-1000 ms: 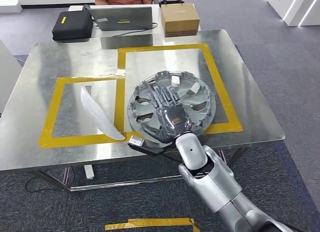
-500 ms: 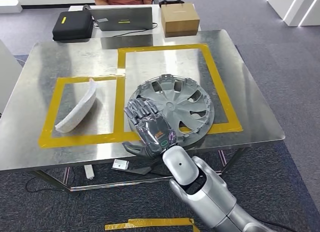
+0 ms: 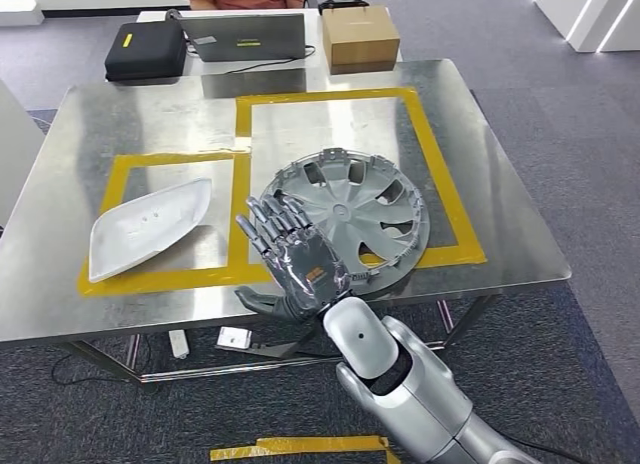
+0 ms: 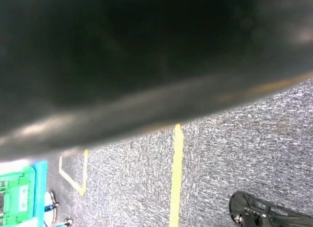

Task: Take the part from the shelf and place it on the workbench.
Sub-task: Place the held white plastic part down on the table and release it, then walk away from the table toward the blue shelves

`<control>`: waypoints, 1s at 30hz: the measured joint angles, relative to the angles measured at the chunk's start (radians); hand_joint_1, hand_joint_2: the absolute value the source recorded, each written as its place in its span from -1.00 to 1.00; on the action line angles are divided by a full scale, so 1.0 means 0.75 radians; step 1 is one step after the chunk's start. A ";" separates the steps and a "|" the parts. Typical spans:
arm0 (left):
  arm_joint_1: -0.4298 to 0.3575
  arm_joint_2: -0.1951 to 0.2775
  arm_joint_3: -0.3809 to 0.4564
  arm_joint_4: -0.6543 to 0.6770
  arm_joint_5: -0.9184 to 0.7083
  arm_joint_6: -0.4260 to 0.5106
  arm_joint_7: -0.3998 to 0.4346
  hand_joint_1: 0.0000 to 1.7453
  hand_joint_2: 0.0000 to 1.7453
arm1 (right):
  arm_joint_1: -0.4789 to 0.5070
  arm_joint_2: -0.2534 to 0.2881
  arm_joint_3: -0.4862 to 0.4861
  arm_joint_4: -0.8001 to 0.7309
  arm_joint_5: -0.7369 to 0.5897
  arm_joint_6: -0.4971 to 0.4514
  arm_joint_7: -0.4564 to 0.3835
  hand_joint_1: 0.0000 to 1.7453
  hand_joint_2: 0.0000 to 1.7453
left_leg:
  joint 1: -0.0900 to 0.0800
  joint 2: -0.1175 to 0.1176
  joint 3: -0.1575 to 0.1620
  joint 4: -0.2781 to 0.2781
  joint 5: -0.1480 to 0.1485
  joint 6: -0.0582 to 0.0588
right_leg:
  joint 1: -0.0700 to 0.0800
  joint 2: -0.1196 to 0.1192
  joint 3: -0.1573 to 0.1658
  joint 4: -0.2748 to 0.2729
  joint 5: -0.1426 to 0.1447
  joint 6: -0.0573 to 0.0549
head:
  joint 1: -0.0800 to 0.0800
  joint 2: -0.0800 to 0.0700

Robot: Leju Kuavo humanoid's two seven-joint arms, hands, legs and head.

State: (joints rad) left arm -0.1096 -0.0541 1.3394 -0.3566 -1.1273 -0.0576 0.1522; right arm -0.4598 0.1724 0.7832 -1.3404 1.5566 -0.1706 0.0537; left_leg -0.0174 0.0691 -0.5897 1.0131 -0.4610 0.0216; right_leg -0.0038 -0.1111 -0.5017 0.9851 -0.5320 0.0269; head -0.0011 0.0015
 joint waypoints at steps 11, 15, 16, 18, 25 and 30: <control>-0.004 0.002 -0.003 0.003 0.008 0.000 0.009 -1.00 -1.00 | 0.006 -0.002 -0.001 0.034 0.003 -0.048 0.020 -1.00 -1.00 | 0.015 -0.114 0.005 -0.024 0.013 0.029 | -0.009 0.144 -0.220 0.400 -0.156 0.016 | 0.007 0.000; -0.003 -0.001 -0.003 0.005 0.009 0.000 0.010 -1.00 -1.00 | 0.008 -0.002 -0.001 0.043 0.003 -0.051 0.025 -1.00 -1.00 | 0.017 -0.189 0.012 -0.020 0.011 0.014 | -0.015 0.217 -0.115 0.113 0.034 -0.003 | 0.004 0.000; -0.004 -0.002 -0.004 0.005 0.010 0.000 0.010 -1.00 -1.00 | 0.008 -0.002 -0.001 0.045 0.003 -0.051 0.026 -1.00 -1.00 | 0.020 -0.205 0.006 -0.018 0.013 0.005 | -0.016 0.245 -0.090 0.057 0.051 -0.008 | 0.002 0.000; -0.003 -0.003 -0.004 0.006 0.012 0.000 0.010 -1.00 -1.00 | 0.007 -0.002 -0.001 0.049 0.003 -0.053 0.030 -1.00 -1.00 | 0.029 -0.233 -0.011 -0.017 0.021 -0.018 | -0.013 0.259 -0.077 0.028 0.048 -0.014 | -0.001 0.000; -0.003 -0.004 -0.004 0.009 0.016 0.000 0.010 -1.00 -1.00 | 0.005 0.000 0.000 0.054 0.003 -0.058 0.033 -1.00 -1.00 | 0.041 -0.110 -0.190 0.310 -0.124 -0.074 | -0.016 0.134 -0.053 0.004 0.045 -0.052 | -0.012 0.000; 0.002 0.000 -0.004 0.010 0.017 0.001 0.010 -1.00 -1.00 | 0.006 0.000 0.000 0.058 0.003 -0.055 0.033 -1.00 -1.00 | 0.047 -0.039 -0.084 0.096 0.027 -0.082 | -0.011 0.054 -0.030 0.006 0.022 -0.035 | -0.013 0.000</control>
State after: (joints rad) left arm -0.1084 -0.0543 1.3363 -0.3491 -1.1148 -0.0572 0.1598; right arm -0.4555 0.1723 0.7834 -1.2967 1.5592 -0.2116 0.0788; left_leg 0.0181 0.0397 -0.6531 1.0851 -0.4406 -0.0403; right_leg -0.0123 -0.0705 -0.5242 0.9896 -0.5159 0.0003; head -0.0113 0.0015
